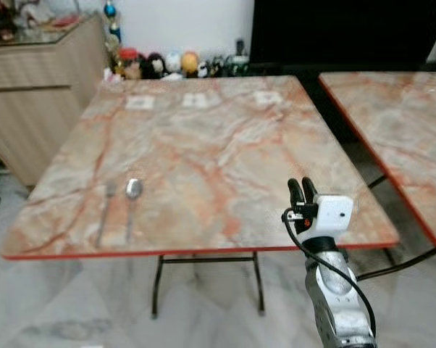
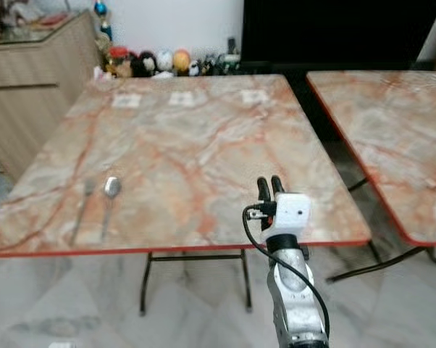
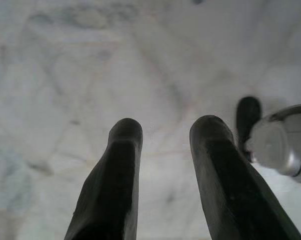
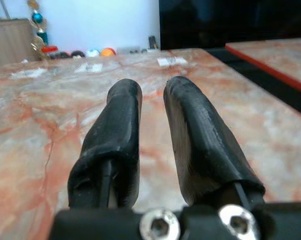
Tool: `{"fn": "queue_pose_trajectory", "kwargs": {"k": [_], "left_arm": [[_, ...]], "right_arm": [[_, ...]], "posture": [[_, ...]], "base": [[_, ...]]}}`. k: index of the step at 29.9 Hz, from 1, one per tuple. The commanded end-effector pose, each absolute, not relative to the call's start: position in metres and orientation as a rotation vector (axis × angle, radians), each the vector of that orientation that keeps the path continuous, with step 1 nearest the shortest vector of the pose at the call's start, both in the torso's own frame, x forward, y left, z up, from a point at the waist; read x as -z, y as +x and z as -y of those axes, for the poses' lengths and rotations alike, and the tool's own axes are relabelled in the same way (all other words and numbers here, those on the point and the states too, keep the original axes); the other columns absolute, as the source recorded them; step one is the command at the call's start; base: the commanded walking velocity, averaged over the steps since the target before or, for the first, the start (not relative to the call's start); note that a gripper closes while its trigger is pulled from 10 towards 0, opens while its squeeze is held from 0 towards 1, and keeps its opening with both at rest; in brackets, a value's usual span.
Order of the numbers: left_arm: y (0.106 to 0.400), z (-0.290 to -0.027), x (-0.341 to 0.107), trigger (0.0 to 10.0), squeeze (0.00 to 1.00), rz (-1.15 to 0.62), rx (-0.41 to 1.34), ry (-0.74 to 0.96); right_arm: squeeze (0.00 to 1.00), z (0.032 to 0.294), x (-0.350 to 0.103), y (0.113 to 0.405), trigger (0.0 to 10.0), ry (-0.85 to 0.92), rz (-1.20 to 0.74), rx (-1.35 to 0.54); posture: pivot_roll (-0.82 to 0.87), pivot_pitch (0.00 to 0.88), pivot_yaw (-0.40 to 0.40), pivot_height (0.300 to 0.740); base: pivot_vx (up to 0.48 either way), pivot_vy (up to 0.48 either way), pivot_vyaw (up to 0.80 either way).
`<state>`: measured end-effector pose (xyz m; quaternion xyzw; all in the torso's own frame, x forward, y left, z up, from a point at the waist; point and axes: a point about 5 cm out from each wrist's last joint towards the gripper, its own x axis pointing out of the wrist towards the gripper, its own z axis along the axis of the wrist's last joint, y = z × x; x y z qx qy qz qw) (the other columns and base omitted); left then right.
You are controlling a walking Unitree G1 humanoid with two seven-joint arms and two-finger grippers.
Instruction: Setting the table
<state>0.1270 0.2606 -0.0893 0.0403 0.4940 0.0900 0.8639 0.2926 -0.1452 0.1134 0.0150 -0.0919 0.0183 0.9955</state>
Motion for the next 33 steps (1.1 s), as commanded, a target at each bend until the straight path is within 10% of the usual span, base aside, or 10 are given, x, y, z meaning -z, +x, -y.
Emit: {"fn": "queue_pose_trajectory", "kwargs": {"k": [1, 23, 33], "left_arm": [[0.124, -0.268, 0.088, 10.0, 0.00, -1.040, -0.208, 0.092], [0.115, -0.255, 0.094, 10.0, 0.00, -1.039, -0.199, 0.085], [0.113, -0.250, 0.096, 10.0, 0.00, -1.022, -0.207, 0.087]], "right_arm": [[0.00, 0.148, -0.116, 0.293, 10.0, 0.025, 0.198, -0.015], [0.00, 0.274, -0.072, 0.205, 10.0, -0.081, -0.040, 0.761], [0.00, 0.267, 0.016, 0.186, 10.0, 0.056, -0.499, 0.651]], "posture": [[-0.08, 0.000, 0.037, 0.740], [-0.08, 0.016, 0.016, 0.740], [-0.08, 0.011, 0.016, 0.740]], "base": [[0.000, 0.480, 0.00], [0.000, 0.000, 0.00], [0.000, 0.000, 0.00]]}}
